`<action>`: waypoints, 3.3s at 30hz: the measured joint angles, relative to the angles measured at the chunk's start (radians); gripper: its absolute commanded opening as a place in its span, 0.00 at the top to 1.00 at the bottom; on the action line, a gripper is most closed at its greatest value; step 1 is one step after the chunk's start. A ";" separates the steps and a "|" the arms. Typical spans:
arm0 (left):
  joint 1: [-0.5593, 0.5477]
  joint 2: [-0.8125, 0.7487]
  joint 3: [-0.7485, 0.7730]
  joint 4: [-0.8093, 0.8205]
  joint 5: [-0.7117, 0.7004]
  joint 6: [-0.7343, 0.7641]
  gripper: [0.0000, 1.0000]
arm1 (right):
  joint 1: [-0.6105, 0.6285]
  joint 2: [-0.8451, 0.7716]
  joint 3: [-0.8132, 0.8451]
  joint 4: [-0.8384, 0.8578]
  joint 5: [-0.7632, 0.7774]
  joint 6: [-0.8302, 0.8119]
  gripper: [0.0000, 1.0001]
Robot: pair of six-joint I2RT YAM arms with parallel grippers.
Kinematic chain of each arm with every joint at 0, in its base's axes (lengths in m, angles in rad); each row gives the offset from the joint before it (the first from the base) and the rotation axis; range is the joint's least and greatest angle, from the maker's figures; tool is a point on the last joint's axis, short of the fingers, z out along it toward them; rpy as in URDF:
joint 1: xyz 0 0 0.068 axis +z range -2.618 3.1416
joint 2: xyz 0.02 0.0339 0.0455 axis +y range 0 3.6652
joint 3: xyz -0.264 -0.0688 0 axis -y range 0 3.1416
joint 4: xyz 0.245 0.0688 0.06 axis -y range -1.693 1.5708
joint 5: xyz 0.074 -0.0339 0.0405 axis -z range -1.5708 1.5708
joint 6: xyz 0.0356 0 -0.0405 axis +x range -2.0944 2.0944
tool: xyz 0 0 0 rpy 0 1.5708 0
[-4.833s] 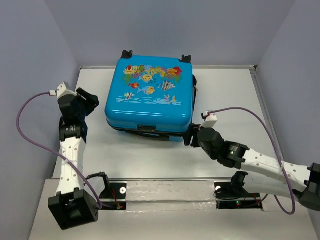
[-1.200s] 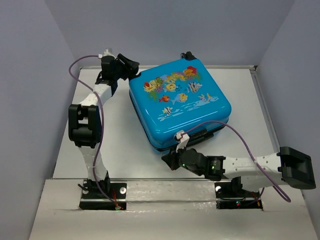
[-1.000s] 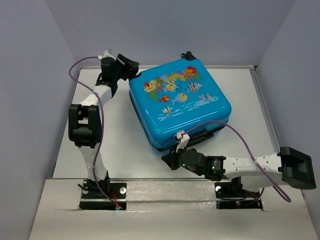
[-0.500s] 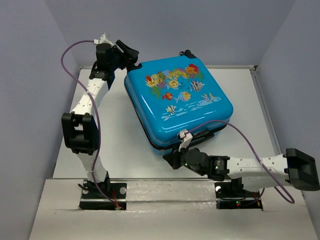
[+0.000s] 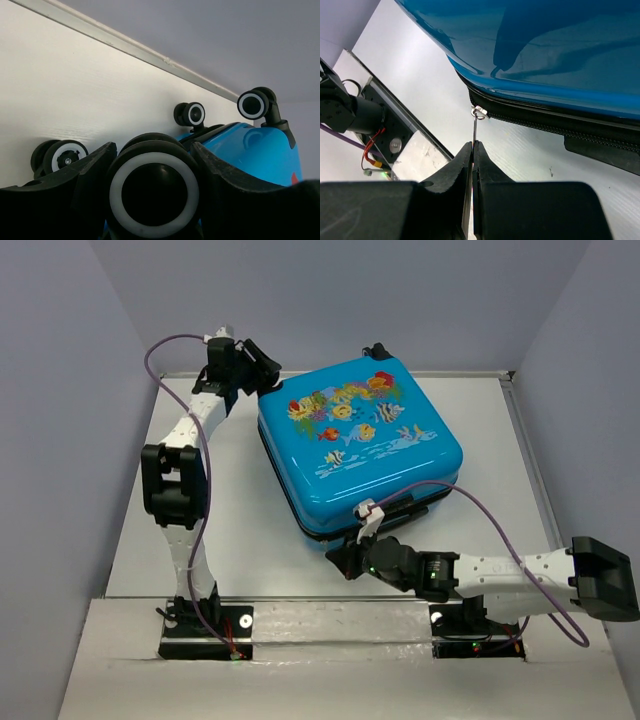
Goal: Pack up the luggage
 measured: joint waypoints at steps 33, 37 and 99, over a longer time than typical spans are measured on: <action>-0.239 -1.201 -1.406 0.091 -0.134 -0.045 0.94 | 0.011 0.016 -0.011 -0.003 0.025 0.000 0.93; -0.365 -1.061 -1.390 0.169 -0.151 -0.060 0.94 | 0.014 0.092 0.028 0.005 0.032 -0.003 0.93; -0.007 -0.192 -0.278 0.058 0.052 -0.023 0.02 | 0.236 -0.115 -0.027 -0.743 0.341 0.687 0.89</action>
